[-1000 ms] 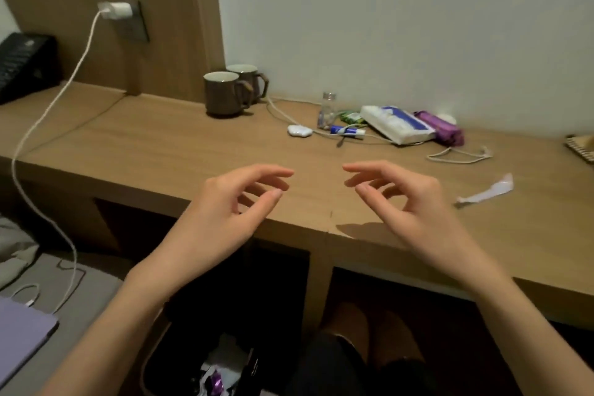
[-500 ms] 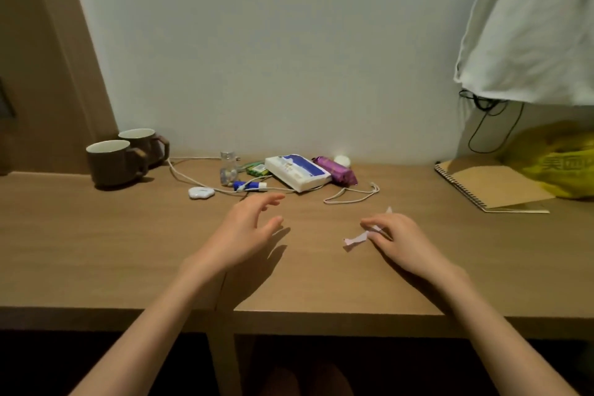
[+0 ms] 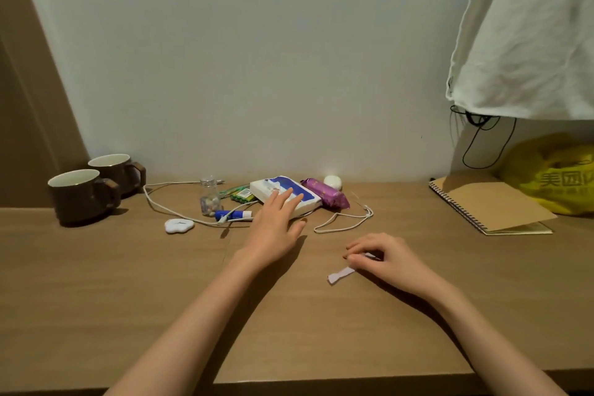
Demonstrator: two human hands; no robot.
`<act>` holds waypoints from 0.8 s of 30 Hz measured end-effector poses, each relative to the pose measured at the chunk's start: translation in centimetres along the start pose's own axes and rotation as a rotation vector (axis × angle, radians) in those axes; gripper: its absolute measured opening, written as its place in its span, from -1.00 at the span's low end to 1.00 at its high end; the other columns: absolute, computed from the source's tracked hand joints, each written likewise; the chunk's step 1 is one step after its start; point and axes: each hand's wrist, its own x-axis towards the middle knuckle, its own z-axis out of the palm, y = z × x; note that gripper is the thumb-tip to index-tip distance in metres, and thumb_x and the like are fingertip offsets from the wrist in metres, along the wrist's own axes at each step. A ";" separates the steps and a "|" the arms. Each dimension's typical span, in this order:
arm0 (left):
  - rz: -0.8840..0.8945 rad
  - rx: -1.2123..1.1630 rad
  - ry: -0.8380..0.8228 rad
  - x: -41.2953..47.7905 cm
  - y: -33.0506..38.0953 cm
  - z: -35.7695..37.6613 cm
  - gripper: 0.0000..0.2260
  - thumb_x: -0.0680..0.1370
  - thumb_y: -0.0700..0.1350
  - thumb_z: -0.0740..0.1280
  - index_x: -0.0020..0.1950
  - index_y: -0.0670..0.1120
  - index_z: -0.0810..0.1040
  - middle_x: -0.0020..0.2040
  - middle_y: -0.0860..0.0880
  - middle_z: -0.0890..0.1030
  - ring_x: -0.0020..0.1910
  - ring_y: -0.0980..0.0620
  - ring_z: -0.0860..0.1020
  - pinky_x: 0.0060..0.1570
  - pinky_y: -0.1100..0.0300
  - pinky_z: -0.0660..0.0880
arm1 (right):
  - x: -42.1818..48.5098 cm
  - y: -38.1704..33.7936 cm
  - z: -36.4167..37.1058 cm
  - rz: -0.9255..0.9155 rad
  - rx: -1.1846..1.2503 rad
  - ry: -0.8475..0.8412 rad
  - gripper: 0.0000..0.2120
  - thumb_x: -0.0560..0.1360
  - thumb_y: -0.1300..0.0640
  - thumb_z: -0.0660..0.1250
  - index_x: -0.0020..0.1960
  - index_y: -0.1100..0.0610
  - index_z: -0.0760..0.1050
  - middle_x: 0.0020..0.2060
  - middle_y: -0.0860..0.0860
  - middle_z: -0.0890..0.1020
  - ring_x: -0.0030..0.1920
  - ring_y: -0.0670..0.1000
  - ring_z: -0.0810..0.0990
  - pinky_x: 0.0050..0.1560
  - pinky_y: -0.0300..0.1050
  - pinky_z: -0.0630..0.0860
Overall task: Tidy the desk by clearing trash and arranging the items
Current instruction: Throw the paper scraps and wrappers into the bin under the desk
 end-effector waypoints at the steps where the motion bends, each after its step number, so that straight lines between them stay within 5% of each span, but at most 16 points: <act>1: -0.003 0.034 -0.002 0.6 0.0 0.3 -0.48 0.58 0.09 0.20 0.51 0.07 0.17 0.55 0.04 0.11 0.53 0.00 0.01 0.46 -0.01 0.10 | -0.2 0.1 -0.2 0.014 0.018 -0.037 -0.86 0.43 -0.09 0.44 -0.02 -0.18 0.67 0.03 -0.32 0.62 0.11 -0.30 0.49 0.16 -0.34 0.36; 6: -0.028 0.105 0.002 2.0 -0.9 1.8 -0.46 0.56 0.13 0.23 0.50 0.10 0.17 0.54 0.01 0.14 0.53 -0.07 0.00 0.48 -0.07 0.09 | -0.2 0.5 -0.1 0.002 0.028 -0.075 -0.81 0.36 -0.15 0.47 -0.02 -0.26 0.66 0.12 -0.33 0.59 0.18 -0.32 0.43 0.23 -0.30 0.30; 10: -0.028 0.102 0.042 2.0 -1.7 2.7 -0.49 0.56 0.14 0.22 0.49 0.08 0.23 0.47 0.01 0.31 0.50 -0.07 0.13 0.42 -0.02 0.18 | -0.1 0.3 0.4 0.012 0.072 -0.003 -0.92 0.36 -0.03 0.51 -0.19 -0.21 0.67 0.00 -0.29 0.65 0.09 -0.26 0.49 0.12 -0.32 0.36; 15: 0.045 0.078 0.114 2.1 -2.6 2.5 -0.58 0.55 0.00 0.29 0.41 0.02 0.39 0.26 0.00 0.50 0.28 0.00 0.36 0.23 0.09 0.39 | -0.1 -0.4 0.8 -0.017 0.101 0.084 -0.84 0.42 0.09 0.48 -0.21 -0.18 0.63 -0.16 -0.26 0.67 -0.03 -0.25 0.56 -0.04 -0.42 0.40; 20: 0.042 -0.045 0.104 2.2 -2.7 2.6 -0.62 0.55 -0.07 0.31 0.38 -0.03 0.44 0.23 -0.04 0.51 0.23 -0.02 0.42 0.19 0.11 0.42 | 0.0 -0.6 1.1 0.003 0.191 0.151 -0.92 0.52 0.11 0.37 -0.12 -0.03 0.62 -0.22 -0.19 0.68 -0.14 -0.20 0.65 0.05 -0.21 0.51; 24: 0.076 -0.102 0.037 2.2 -0.9 2.8 -0.58 0.57 -0.08 0.26 0.44 -0.04 0.35 0.37 -0.06 0.42 0.35 -0.03 0.35 0.31 0.11 0.32 | 0.4 -1.0 1.0 0.040 0.357 0.289 -0.90 0.54 0.23 0.33 -0.08 0.08 0.61 -0.25 0.00 0.70 -0.19 -0.10 0.70 -0.11 -0.10 0.65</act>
